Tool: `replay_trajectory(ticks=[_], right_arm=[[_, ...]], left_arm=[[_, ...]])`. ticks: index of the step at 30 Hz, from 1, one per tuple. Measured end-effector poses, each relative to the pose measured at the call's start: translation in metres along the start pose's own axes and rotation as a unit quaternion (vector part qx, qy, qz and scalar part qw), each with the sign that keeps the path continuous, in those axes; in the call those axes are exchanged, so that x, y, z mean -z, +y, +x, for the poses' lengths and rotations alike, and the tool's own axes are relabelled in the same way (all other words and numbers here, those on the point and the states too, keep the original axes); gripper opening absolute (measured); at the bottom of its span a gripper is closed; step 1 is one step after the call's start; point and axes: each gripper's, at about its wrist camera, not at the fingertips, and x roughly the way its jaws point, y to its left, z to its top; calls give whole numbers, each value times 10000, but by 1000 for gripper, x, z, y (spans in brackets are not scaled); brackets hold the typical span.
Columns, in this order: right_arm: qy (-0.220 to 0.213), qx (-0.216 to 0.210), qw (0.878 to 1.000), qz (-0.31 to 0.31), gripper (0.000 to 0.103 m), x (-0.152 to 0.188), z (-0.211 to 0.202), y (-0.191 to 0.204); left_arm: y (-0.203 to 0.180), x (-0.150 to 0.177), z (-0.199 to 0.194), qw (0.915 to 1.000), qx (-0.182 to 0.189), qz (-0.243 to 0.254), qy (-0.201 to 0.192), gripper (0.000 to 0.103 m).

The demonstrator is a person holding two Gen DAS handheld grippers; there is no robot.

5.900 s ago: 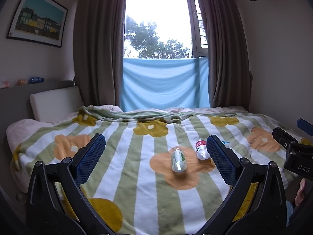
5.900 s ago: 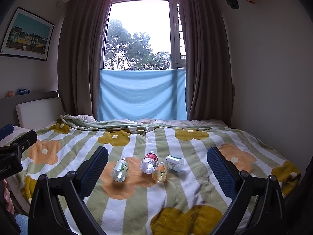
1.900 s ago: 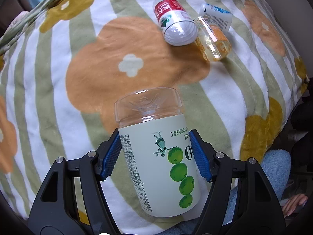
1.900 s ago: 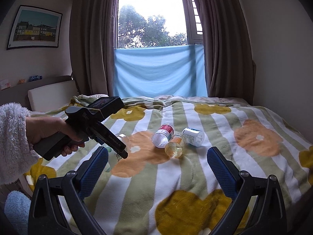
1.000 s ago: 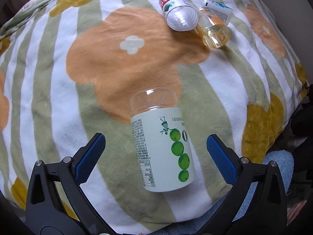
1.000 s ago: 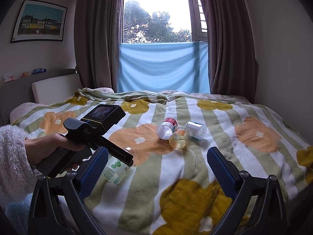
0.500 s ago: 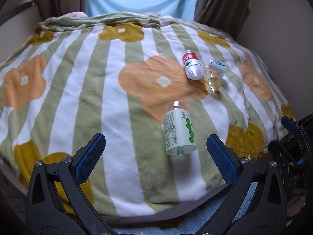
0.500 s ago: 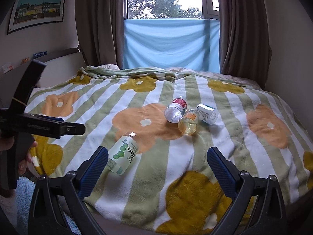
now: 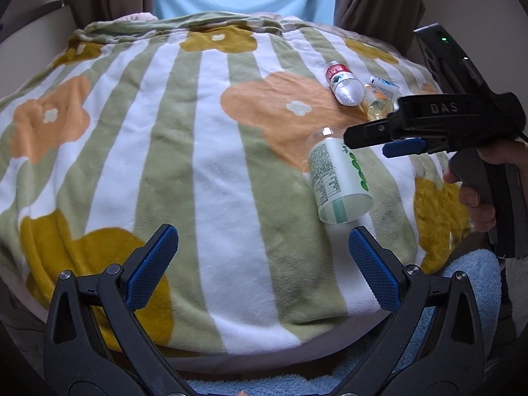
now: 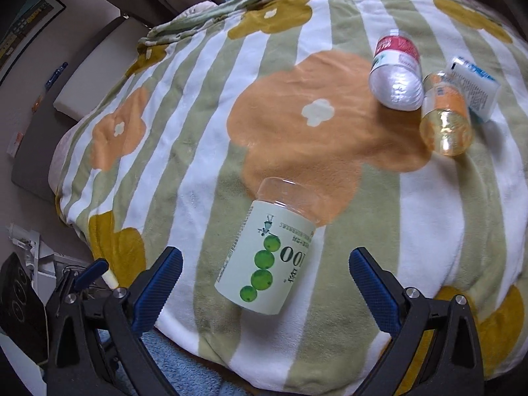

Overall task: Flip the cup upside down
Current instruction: 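Move the right tool to the lying cup and close around its body, then lift and rotate the cup with the right tool, standing it on its base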

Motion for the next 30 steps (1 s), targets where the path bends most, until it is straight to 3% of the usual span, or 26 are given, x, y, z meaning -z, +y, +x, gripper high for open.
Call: replay_trajectory(ticks=[5, 10, 13, 16, 19, 24, 27, 30], right_arm=[[672, 340, 9968, 250, 100, -24, 46, -7], [1111, 178, 9913, 678, 76, -36, 69, -18], [1214, 326, 9900, 646, 66, -41, 74, -19], [1141, 241, 9897, 833, 65, -45, 70, -25], [644, 97, 9943, 841, 64, -55, 56, -27], [-578, 296, 9975, 273, 64, -56, 25, -15], [-1304, 668, 9884, -394, 64, -42, 10, -1], [-1905, 979, 9716, -1004, 63, -23, 4, 14]], left_arm=[[7, 9, 16, 9997, 214, -97, 37, 103], [16, 18, 31, 9986, 411, -287, 168, 103], [17, 22, 38, 9981, 473, -323, 231, 103], [17, 27, 44, 9977, 505, -345, 286, 103], [19, 29, 47, 9974, 518, -389, 329, 103], [21, 30, 49, 9968, 541, -488, 320, 103], [22, 30, 51, 9966, 539, -517, 336, 103], [23, 29, 53, 9966, 521, -540, 335, 103]])
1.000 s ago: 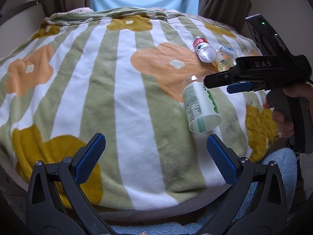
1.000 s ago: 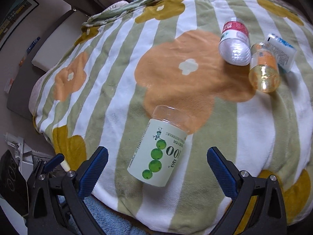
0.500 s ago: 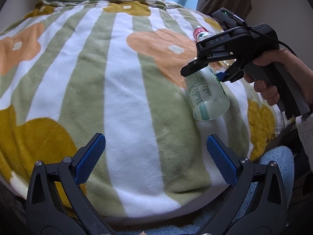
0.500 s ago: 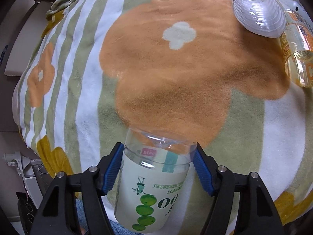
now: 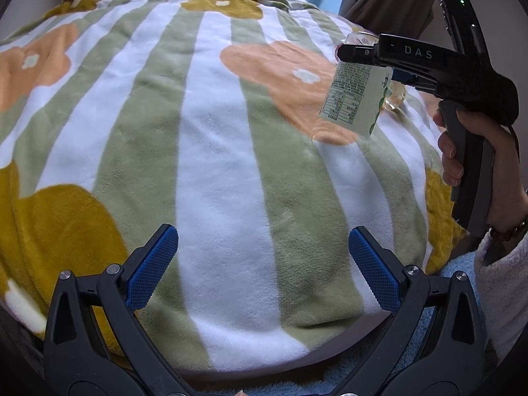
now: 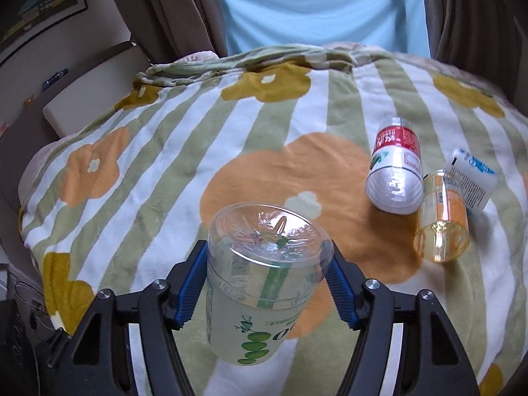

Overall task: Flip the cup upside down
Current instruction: 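Lift and rotate the cup with the right tool, standing it on its base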

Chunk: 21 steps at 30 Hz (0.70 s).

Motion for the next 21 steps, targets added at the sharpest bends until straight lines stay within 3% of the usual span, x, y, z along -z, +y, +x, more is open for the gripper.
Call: replay_trajectory(ticks=[3, 6, 15, 21], right_arm=[[-569, 292, 9962, -592, 63, 14, -6, 15], [-857, 454, 9915, -863, 63, 23, 1, 24], [-1231, 529, 9861, -985, 63, 53, -3, 30], [-1201, 408, 9843, -1228, 63, 57, -7, 33]], left_arm=[[0, 0, 1, 10000, -2, -10, 4, 103], [0, 0, 1, 10000, -22, 1, 0, 103], [-1, 0, 2, 10000, -82, 32, -21, 103], [-2, 0, 4, 9999, -79, 74, 15, 103]])
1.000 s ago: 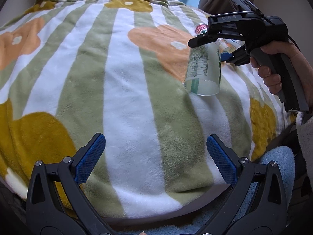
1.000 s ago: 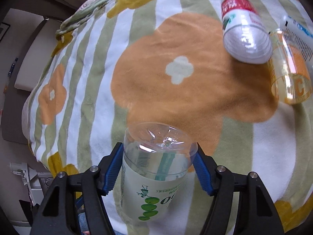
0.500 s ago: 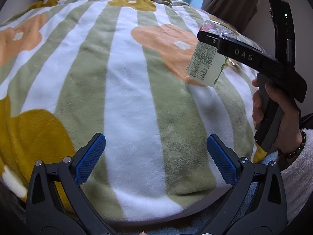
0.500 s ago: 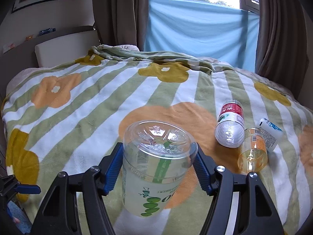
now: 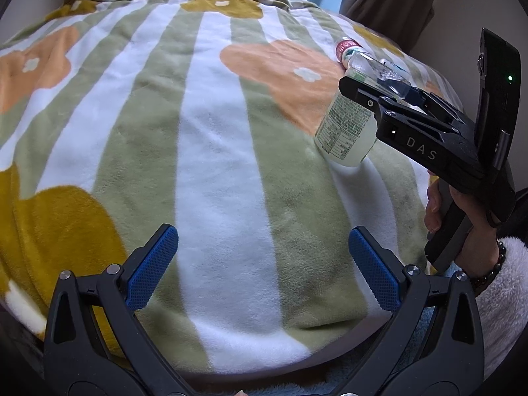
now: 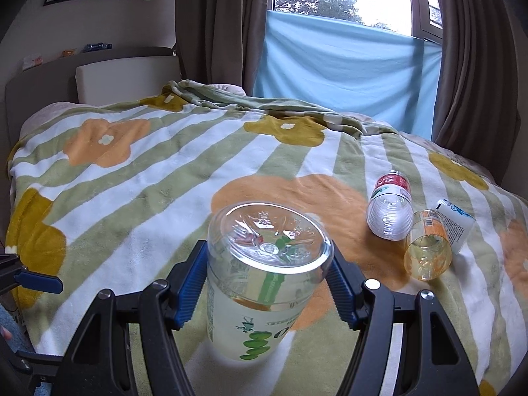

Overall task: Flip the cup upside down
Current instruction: 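Lift and rotate the cup with the right tool, standing it on its base, then open the right tool, releasing the standing cup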

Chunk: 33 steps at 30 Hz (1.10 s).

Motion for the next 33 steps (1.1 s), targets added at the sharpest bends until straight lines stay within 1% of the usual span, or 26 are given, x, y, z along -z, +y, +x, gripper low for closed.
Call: replay_trajectory(ticks=[6, 10, 12, 15, 16, 17, 19, 25, 27, 28, 29, 33], right_arm=[[12, -148, 9996, -236, 63, 7, -7, 4], [7, -197, 9995, -246, 63, 8, -6, 3], [-57, -287, 9993, -250, 63, 7, -6, 3], [-1, -347, 9992, -209, 65, 5, -3, 4], [23, -346, 9992, -191, 69, 5, -1, 4], [40, -370, 9992, -165, 78, 5, 0, 3], [29, -423, 9990, -106, 85, 5, 0, 2], [47, -474, 9989, 28, 86, 4, 1, 0], [98, -482, 9988, 75, 93, 4, 3, -1], [141, -488, 9986, 137, 100, 5, 4, -2], [156, -505, 9984, 213, 102, 5, 5, -4], [165, -426, 9981, 420, 102, 6, 6, -11]], left_arm=[[-3, 0, 4, 10000, 6, 56, 68, 103], [-5, 1, 5, 9999, -18, 87, 93, 103], [-5, 1, 6, 9999, -27, 85, 98, 103], [-4, 1, 6, 9999, -27, 81, 102, 103], [-4, 1, 6, 9999, -25, 82, 103, 103], [-4, 1, 6, 9999, -28, 83, 103, 103], [-4, 1, 7, 9999, -29, 85, 104, 103], [-4, 1, 6, 9999, -30, 87, 104, 103], [-5, 1, 6, 9999, -32, 89, 100, 103], [-5, 0, 6, 9999, -35, 88, 98, 103], [-4, 1, 6, 9999, -41, 89, 90, 103], [-3, 1, 6, 9999, -100, 115, 13, 103]])
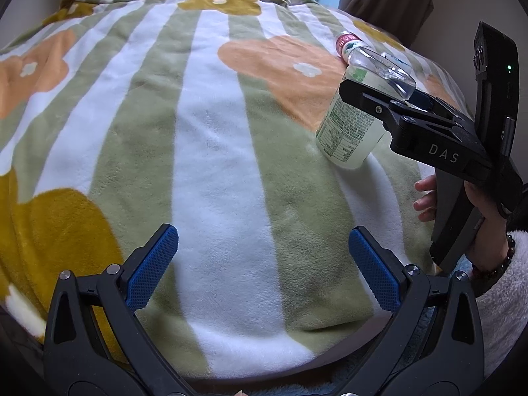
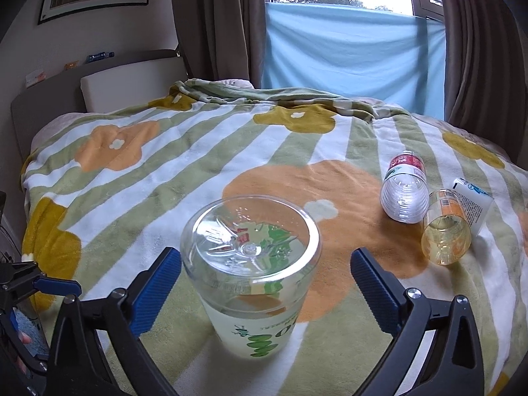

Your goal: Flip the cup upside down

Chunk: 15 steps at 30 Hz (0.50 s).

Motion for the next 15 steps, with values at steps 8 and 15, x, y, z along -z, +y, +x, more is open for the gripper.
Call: replay_trajectory(ticks=[8, 15], right_arm=[[-84, -56, 9999, 75, 102, -3, -28, 4], [-511, 306, 9982, -44, 102, -23, -110, 20]], left_arm=[[-6, -1, -17, 9986, -290, 118, -420, 103], [-16, -14, -71, 9939, -393, 123, -1025, 103]])
